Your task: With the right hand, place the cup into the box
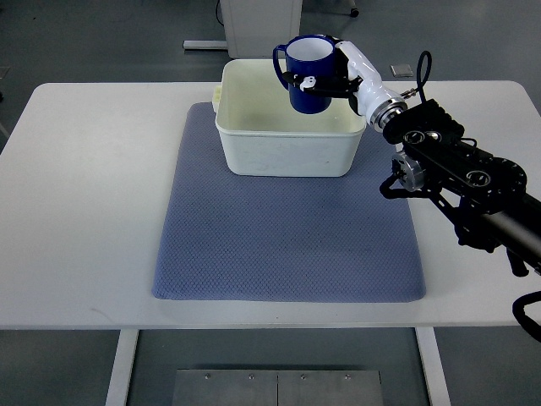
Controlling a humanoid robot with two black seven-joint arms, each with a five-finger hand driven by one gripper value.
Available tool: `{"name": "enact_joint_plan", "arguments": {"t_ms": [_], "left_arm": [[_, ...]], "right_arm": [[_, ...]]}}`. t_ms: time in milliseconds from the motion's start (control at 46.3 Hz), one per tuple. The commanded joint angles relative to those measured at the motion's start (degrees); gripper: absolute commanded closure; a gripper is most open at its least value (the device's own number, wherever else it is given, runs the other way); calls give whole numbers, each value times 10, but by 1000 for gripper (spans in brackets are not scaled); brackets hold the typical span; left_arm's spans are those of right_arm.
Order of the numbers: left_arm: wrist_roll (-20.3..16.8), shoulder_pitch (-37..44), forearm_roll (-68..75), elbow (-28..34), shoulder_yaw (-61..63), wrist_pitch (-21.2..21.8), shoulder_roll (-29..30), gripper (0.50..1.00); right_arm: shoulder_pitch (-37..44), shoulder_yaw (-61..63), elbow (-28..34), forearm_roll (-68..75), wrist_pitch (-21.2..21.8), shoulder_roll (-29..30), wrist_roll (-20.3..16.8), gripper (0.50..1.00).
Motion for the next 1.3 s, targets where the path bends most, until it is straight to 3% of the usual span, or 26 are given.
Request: {"name": "enact_joint_plan", "arguments": {"t_ms": [0, 626, 648, 691, 713, 777, 842, 1274], "left_arm": [[0, 0, 0, 0, 0, 0, 0, 500], [0, 0, 0, 0, 0, 0, 0, 500], [0, 0, 0, 0, 0, 0, 0, 500], [0, 0, 0, 0, 0, 0, 0, 500], [0, 0, 0, 0, 0, 0, 0, 500], [0, 0, 0, 0, 0, 0, 0, 500], [0, 0, 0, 0, 0, 0, 0, 500], [0, -1, 0, 0, 0, 0, 0, 500]], "right_arm": [[5, 0, -7, 0, -8, 5, -9, 1000], [6, -15, -19, 35, -10, 14, -25, 1000], [6, -15, -17, 40, -9, 14, -28, 922], [6, -14, -11, 47, -9, 15, -35, 700], [6, -15, -8, 52, -9, 14, -37, 641], [6, -15, 1, 59, -9, 14, -38, 593], [6, -15, 4, 60, -9, 14, -38, 505], [7, -7, 6, 61, -8, 10, -39, 500]]}}
